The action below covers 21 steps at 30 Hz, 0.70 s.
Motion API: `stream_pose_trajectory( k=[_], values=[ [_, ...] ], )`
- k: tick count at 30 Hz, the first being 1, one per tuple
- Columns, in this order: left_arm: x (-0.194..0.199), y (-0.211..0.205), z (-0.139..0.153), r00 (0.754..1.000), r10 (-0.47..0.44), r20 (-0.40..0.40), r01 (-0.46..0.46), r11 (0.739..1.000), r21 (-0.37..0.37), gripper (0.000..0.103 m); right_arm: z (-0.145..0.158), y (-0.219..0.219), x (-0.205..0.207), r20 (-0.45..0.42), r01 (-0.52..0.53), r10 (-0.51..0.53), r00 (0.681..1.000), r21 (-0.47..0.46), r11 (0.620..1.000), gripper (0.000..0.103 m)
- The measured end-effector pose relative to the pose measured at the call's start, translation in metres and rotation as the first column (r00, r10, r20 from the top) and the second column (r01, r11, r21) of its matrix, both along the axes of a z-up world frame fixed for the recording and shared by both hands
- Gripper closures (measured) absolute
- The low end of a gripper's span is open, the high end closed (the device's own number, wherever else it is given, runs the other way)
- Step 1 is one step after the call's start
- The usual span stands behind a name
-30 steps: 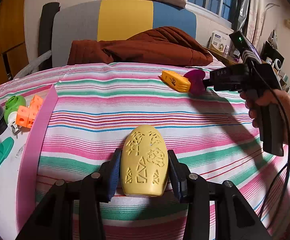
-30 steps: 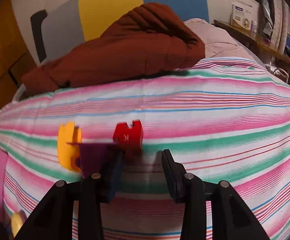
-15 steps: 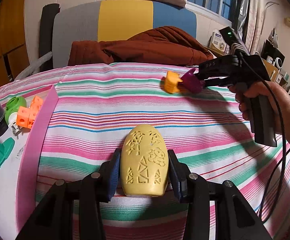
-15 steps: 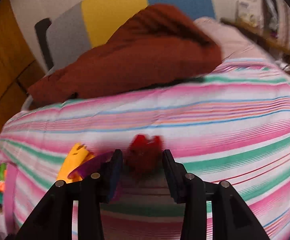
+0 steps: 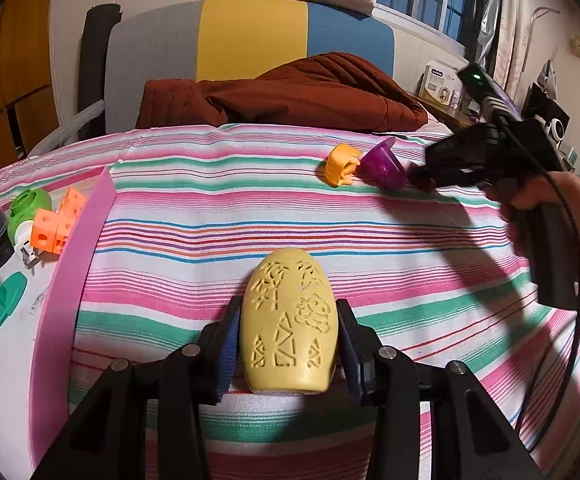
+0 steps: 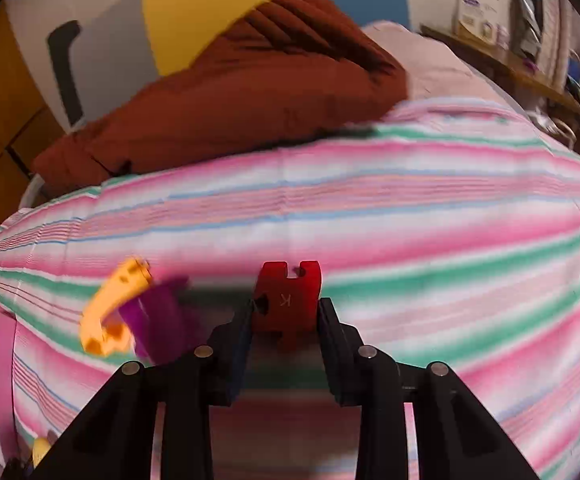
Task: Organize rigid objects
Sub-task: 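Close the right tool on the red K-marked puzzle piece while the left tool holds the yellow block, then carry the yellow block onto the tray and open the left tool while the right tool lifts the red piece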
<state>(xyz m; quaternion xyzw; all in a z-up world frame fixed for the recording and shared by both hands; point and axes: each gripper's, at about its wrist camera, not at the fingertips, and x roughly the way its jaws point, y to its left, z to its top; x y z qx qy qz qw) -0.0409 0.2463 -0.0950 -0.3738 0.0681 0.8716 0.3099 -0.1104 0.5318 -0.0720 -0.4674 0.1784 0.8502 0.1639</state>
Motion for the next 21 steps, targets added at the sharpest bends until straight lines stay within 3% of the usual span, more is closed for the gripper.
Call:
stream_pose_trajectory(
  k=[7, 13, 19, 21],
  values=[
    [0.000, -0.003, 0.001, 1.000, -0.002, 0.009, 0.002, 1.000, 0.010, 0.058, 0.001, -0.012, 0.050, 0.093, 0.075, -0.062, 0.994, -0.135, 0.988, 0.072],
    [-0.001, -0.005, 0.002, 1.000, -0.003, 0.019, 0.002, 1.000, 0.022, 0.058, -0.001, -0.035, 0.086, 0.081, 0.083, -0.065, 0.995, -0.244, 0.966, 0.072],
    [-0.004, -0.014, 0.005, 0.998, 0.002, 0.055, -0.005, 0.998, 0.057, 0.059, -0.002, -0.064, 0.100, 0.057, 0.021, -0.006, 0.998, -0.275, 0.961, 0.072],
    [-0.005, -0.021, 0.006, 0.998, 0.023, 0.066, -0.027, 0.998, 0.062, 0.059, -0.002, -0.071, 0.095, 0.055, -0.008, 0.022, 0.998, -0.245, 0.969, 0.072]
  ],
)
